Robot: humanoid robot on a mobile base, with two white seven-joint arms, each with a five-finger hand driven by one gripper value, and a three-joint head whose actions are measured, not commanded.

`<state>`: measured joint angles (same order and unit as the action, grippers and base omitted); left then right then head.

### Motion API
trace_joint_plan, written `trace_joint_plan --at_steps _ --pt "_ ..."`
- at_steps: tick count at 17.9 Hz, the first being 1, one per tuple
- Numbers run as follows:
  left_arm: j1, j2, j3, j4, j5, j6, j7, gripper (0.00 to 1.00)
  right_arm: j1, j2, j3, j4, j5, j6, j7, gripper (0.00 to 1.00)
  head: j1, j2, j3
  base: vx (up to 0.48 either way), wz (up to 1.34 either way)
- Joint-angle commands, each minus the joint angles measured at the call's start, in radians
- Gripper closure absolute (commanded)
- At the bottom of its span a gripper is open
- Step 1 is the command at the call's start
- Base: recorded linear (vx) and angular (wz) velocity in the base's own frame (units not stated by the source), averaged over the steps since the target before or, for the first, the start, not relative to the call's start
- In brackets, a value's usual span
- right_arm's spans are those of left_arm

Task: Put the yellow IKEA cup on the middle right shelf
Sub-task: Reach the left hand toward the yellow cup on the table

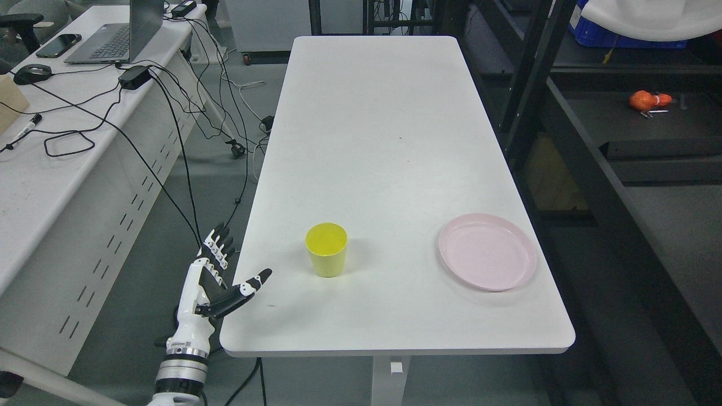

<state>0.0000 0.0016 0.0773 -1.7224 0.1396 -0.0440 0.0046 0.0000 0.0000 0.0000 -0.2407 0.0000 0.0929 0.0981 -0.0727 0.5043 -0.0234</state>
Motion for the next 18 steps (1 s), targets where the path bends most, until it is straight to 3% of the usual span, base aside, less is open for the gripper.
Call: trace_joint_plan --at_steps 1,7,11,18 --pt "0.018 0.016 -0.001 0.001 0.0 0.001 0.0 0.01 0.011 -0.017 0.017 0.0 -0.025 -0.001 -0.215 0.01 0.0 0.0 0.0 0.0 0.0" --pt "0.014 0.016 -0.025 0.004 0.0 -0.004 -0.002 0.01 0.011 -0.017 0.017 0.0 -0.025 -0.001 -0.215 0.01 0.0 0.0 0.0 0.0 0.0" --pt "0.008 0.016 -0.105 0.02 0.0 -0.007 -0.002 0.01 0.011 -0.017 0.017 0.0 -0.025 -0.001 -0.215 0.01 0.0 0.0 0.0 0.0 0.0" --pt "-0.034 0.016 -0.145 0.113 0.0 -0.007 0.0 0.01 0.011 -0.017 0.017 0.0 -0.025 -0.001 -0.215 0.01 0.0 0.0 0.0 0.0 0.0"
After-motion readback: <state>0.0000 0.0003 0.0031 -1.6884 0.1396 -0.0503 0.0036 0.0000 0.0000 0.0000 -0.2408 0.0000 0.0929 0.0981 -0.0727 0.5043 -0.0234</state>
